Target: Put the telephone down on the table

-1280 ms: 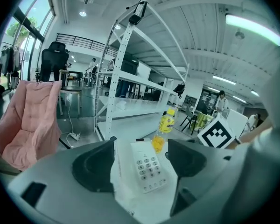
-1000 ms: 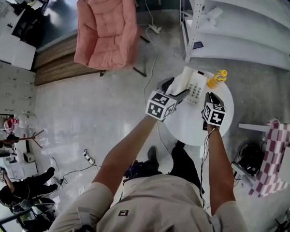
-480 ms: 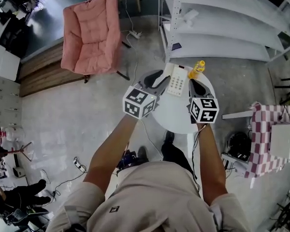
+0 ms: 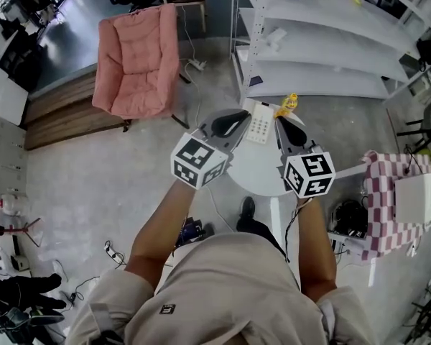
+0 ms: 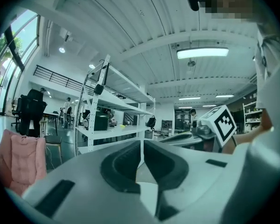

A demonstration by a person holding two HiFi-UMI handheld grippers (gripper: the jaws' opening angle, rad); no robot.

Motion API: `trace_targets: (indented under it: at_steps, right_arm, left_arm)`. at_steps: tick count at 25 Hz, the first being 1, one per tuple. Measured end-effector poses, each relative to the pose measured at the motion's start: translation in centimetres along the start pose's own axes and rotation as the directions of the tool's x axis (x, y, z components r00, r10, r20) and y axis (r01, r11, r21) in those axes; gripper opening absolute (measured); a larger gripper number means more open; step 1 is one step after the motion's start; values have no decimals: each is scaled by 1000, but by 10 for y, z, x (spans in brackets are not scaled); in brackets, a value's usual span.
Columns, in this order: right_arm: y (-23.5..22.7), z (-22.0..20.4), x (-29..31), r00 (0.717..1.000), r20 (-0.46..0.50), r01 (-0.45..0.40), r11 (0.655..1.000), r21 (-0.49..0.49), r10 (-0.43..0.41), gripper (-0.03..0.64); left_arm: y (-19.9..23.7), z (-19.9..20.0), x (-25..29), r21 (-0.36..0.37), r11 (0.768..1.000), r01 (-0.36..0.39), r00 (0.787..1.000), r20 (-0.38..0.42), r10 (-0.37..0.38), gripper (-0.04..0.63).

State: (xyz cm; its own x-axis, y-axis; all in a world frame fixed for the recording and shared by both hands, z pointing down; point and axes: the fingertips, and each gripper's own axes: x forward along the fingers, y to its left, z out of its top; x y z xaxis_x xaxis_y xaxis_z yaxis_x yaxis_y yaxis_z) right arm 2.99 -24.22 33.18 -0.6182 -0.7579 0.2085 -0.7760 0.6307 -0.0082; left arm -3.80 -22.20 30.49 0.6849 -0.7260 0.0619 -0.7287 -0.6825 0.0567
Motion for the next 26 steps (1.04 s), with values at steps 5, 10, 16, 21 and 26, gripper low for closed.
trace_targets:
  at_steps: [5,10,16,21,26]
  right_arm:
    - [33,31,-32,999,13,-42,998,-42,43,-9]
    - [63,47,-50,998,19,-62,997,-53,63,-9]
    - [80,50,-59,998,21,-62,996,-67,63,-9]
    - [93,52,-62,998,21,-56,996,-72,58,-9]
    - [106,45,-64,998,16,-51,996,-71,53,-9]
  left_arm:
    - [-18,25,-30,47,999,5,1000,19,-6,20]
    - [-22,41,-65,55,998,-12,999,36,10,20]
    - [-25,47,-88,71,997,-20,999,49,16,20]
    - [-25,49,-102,74,997,-17,999,53,13,20]
    - [-27,41,-116,77,997,-12,999,47,9,20]
